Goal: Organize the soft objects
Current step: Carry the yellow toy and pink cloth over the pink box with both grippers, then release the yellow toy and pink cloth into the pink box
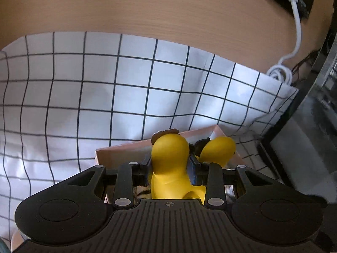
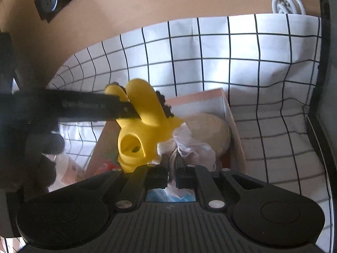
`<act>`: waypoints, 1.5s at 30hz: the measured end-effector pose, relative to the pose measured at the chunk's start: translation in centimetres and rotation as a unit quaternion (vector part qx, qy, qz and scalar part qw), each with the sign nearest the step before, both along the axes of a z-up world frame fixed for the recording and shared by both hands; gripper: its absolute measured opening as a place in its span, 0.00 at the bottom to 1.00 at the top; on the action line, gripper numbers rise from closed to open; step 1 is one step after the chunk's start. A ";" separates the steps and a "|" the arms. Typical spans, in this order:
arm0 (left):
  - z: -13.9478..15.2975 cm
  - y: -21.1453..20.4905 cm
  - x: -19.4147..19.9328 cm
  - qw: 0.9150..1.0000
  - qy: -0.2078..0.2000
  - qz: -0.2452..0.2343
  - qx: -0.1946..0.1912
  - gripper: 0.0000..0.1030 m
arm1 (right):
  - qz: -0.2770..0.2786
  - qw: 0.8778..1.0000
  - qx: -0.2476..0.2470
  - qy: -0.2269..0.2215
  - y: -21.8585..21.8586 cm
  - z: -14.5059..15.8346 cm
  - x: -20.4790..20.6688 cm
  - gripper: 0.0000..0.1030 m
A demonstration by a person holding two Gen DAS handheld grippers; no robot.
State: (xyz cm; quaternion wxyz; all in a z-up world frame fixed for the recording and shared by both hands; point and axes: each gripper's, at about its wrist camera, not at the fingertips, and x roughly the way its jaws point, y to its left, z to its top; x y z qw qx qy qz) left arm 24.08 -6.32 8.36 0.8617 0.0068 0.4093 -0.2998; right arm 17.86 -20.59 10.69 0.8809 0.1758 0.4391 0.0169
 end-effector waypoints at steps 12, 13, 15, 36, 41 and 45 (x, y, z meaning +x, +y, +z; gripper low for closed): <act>1.3 0.5 -2.7 0.999 -0.012 -0.021 0.027 0.36 | 0.023 1.000 -0.021 0.002 -0.7 1.5 -2.5 0.19; 1.5 0.8 -2.8 1.000 -0.009 -0.021 0.020 0.36 | 0.027 0.999 -0.024 -0.012 -0.8 2.2 -3.1 0.25; 1.7 1.2 -2.9 1.000 -0.009 -0.020 0.014 0.36 | 0.025 0.998 -0.041 -0.044 -0.8 3.5 -4.6 0.44; 4.3 8.6 -6.9 0.999 -0.020 -0.016 -0.046 0.35 | -0.022 0.997 -0.070 -0.017 4.8 -0.6 -1.1 0.38; 4.6 11.1 -7.6 0.997 -0.012 -0.039 -0.058 0.34 | -0.052 0.997 -0.057 -0.016 4.2 -0.2 -2.3 0.38; 4.2 12.3 -8.8 0.995 -0.011 -0.071 -0.075 0.34 | -0.086 0.994 -0.058 -0.029 4.0 1.7 -4.6 0.48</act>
